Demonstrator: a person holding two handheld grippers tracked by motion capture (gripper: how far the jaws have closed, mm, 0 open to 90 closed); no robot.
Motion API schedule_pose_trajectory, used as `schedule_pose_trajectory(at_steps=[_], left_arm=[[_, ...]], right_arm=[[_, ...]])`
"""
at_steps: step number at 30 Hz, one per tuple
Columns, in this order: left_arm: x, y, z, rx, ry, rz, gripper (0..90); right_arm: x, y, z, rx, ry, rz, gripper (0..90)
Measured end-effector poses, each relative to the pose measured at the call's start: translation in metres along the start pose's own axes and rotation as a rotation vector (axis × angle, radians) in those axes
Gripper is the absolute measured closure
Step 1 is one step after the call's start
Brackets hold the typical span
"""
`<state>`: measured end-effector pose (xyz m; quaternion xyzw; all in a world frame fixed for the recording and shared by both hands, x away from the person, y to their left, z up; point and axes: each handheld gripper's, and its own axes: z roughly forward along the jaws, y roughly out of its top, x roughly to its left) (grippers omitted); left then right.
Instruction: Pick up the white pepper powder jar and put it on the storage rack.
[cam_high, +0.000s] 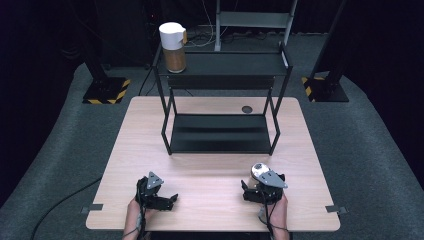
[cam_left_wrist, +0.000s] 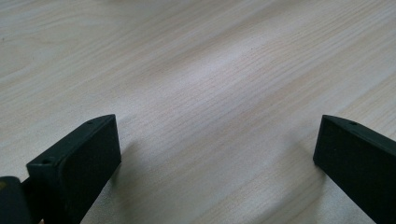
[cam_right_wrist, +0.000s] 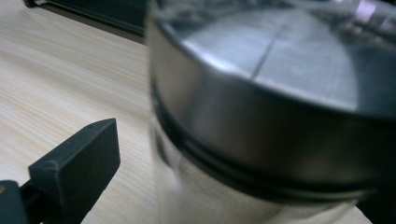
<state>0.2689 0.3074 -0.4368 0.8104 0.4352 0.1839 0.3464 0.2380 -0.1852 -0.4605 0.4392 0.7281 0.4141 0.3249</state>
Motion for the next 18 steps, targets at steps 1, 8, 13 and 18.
schedule_pose_trajectory(at_steps=[1, 8, 13, 18], left_arm=[[0.0, 0.0, 0.0, 0.0, 0.0, 0.0, 0.1], [0.0, -0.0001, 0.0001, 0.0, 0.0, -0.001, 0.1], [0.0, 0.0, 0.0, 0.0, 0.0, -0.001, 0.1], [0.0002, 0.0001, 0.0001, 0.001, 0.0, -0.001, 0.1]], right_arm=[[-0.0002, -0.0024, -0.0007, -0.015, 0.001, 0.0, 0.0], [-0.0048, -0.0068, -0.0025, -0.037, 0.005, 0.038, 25.6], [-0.0076, -0.006, -0.0019, -0.032, 0.019, 0.042, 29.1], [-0.0078, -0.006, -0.0016, -0.036, 0.011, 0.047, 29.5]])
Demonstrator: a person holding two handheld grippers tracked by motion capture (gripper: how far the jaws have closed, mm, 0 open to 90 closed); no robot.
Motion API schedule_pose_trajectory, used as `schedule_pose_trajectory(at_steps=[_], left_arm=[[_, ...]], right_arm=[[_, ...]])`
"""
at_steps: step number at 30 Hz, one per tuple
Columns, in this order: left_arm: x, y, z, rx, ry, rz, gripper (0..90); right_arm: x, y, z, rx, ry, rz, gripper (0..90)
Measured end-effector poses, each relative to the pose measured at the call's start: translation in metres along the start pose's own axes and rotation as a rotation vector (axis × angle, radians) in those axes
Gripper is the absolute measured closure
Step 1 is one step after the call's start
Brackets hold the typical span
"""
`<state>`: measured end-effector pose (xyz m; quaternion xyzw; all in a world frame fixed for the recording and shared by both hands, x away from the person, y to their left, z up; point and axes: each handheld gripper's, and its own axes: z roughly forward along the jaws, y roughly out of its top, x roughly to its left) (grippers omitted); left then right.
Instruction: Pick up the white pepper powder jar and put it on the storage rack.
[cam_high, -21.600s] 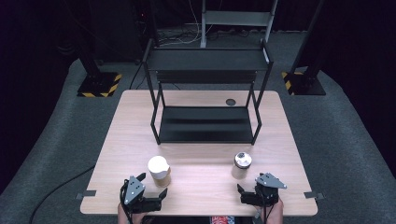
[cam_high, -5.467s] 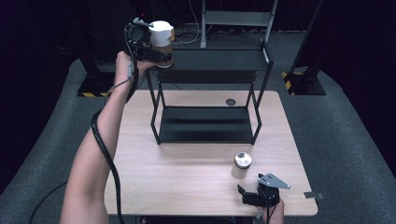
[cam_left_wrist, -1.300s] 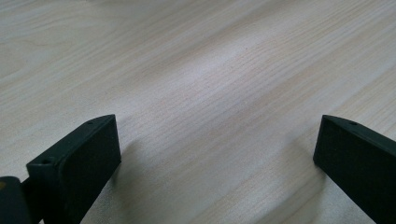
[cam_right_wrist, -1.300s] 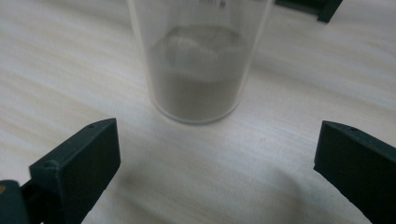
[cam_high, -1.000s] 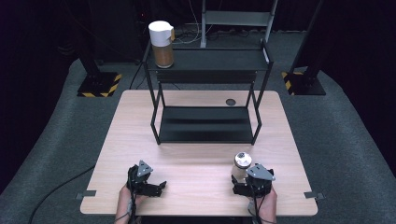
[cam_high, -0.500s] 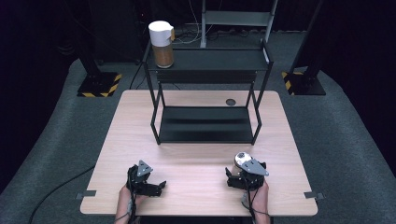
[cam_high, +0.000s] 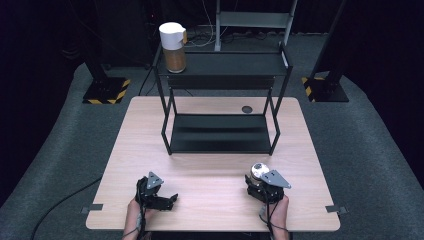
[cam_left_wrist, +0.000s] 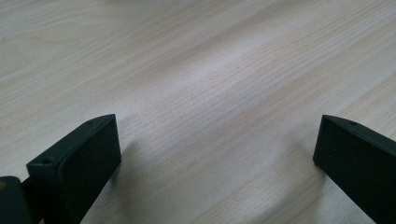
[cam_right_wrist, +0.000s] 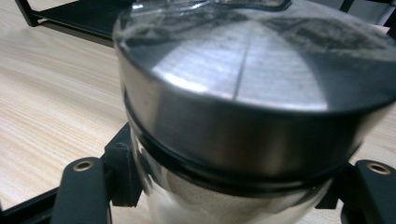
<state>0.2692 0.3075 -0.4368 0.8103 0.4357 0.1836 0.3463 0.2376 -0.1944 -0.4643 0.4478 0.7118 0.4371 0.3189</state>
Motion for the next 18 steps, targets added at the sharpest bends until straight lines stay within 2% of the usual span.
schedule_pose_trajectory(at_steps=[5, 11, 18], left_arm=[[0.0, 0.0, 0.0, 0.0, 0.0, 0.0, 0.1], [0.0, 0.0, 0.0, 0.0, 0.001, 0.0, 0.1], [0.0, 0.0, 0.0, -0.001, 0.001, 0.0, 0.1]], right_arm=[[-0.003, 0.01, 0.0, 0.014, -0.002, -0.006, 29.6], [-0.008, 0.03, -0.003, -0.015, 0.009, -0.017, 29.6], [-0.01, 0.042, 0.001, -0.023, -0.001, -0.026, 29.6]])
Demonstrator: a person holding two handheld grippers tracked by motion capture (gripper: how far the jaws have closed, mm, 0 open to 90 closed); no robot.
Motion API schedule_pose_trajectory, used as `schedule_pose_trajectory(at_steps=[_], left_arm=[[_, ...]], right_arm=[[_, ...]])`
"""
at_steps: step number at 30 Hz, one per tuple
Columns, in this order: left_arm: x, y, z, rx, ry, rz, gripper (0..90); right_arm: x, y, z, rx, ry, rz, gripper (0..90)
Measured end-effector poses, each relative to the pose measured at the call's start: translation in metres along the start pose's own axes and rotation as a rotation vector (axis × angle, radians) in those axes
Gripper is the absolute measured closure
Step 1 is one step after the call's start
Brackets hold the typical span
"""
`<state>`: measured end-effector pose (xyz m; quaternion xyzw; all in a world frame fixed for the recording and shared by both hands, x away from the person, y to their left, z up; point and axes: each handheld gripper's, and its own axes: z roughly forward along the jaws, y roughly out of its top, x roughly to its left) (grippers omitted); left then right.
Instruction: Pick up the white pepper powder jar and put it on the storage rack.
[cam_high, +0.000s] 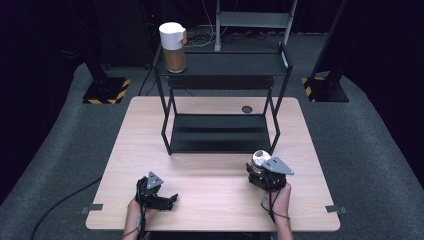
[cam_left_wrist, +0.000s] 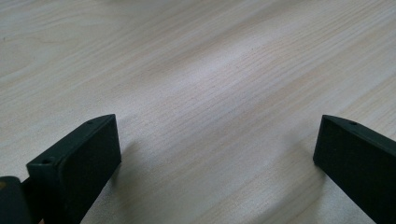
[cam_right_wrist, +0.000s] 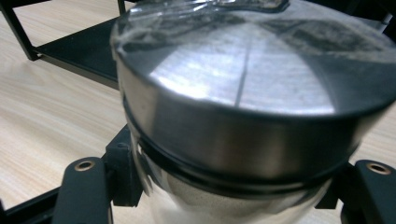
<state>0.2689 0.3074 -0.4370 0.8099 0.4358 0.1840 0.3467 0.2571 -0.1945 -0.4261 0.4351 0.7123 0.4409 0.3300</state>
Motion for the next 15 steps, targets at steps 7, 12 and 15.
schedule_pose_trajectory(at_steps=[7, 12, 15], left_arm=[[0.0, 0.0, 0.0, 0.0, 0.0, 0.001, 0.2], [0.0, 0.0, 0.0, 0.001, 0.0, 0.001, 0.2], [0.0, 0.0, 0.0, 0.0, 0.0, 0.0, 0.1]], right_arm=[[-0.004, 0.008, 0.01, 0.008, 0.003, -0.002, 29.7], [-0.006, 0.015, 0.017, 0.01, 0.007, -0.006, 29.7], [-0.007, 0.019, 0.019, 0.009, 0.007, -0.002, 29.7]])
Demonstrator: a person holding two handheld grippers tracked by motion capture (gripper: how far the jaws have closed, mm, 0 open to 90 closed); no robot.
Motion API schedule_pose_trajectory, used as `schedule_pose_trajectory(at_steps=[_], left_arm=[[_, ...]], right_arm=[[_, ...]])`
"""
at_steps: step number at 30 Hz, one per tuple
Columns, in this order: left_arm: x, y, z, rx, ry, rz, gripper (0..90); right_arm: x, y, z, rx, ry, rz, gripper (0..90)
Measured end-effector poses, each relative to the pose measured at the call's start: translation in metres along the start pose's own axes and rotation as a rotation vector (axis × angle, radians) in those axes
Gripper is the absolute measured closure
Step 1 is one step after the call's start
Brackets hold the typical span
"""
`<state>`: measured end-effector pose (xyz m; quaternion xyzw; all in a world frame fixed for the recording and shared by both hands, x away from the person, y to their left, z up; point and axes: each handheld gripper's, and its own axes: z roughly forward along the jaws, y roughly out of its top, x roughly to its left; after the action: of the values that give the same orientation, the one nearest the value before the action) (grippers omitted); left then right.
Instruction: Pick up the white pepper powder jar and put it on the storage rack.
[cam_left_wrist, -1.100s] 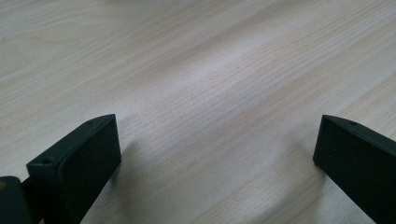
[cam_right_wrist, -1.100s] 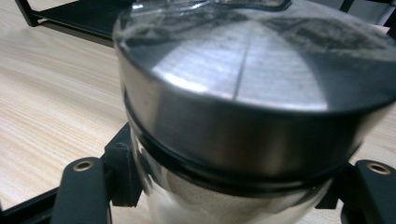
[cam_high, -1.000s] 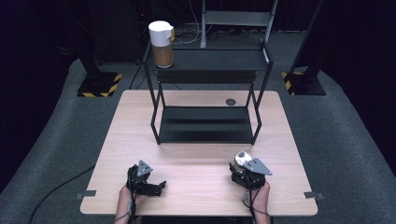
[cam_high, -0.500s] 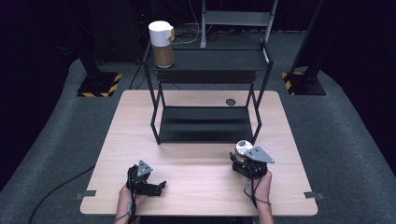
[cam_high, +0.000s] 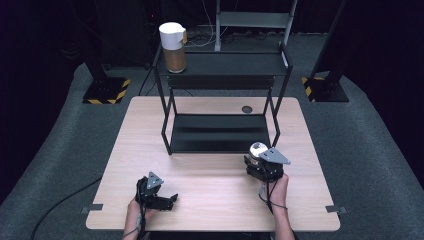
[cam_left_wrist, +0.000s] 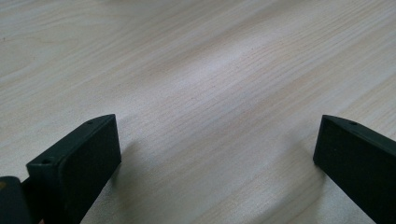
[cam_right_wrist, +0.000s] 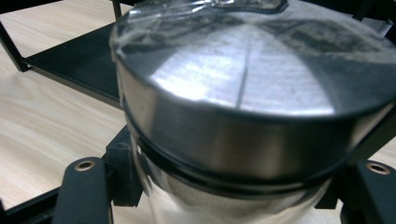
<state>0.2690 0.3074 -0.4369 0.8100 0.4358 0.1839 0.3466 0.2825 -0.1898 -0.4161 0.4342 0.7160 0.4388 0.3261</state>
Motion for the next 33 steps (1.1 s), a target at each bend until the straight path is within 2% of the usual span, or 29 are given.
schedule_pose_trajectory(at_steps=[13, 17, 27, 33], left_arm=[[0.0, 0.0, 0.0, 0.001, -0.001, 0.0, 0.1], [0.0, 0.0, 0.0, 0.001, 0.0, 0.0, 0.1], [0.0, 0.0, 0.0, 0.001, -0.001, 0.0, 0.1], [0.0, 0.0, 0.0, 0.001, -0.001, 0.0, 0.1]], right_arm=[[-0.008, 0.014, 0.015, -0.001, 0.0, 0.012, 29.9], [-0.008, 0.023, 0.019, 0.003, -0.003, -0.006, 29.9], [-0.013, 0.037, 0.027, -0.006, 0.0, -0.006, 30.0], [-0.019, 0.046, 0.031, -0.004, 0.008, 0.008, 29.9]])
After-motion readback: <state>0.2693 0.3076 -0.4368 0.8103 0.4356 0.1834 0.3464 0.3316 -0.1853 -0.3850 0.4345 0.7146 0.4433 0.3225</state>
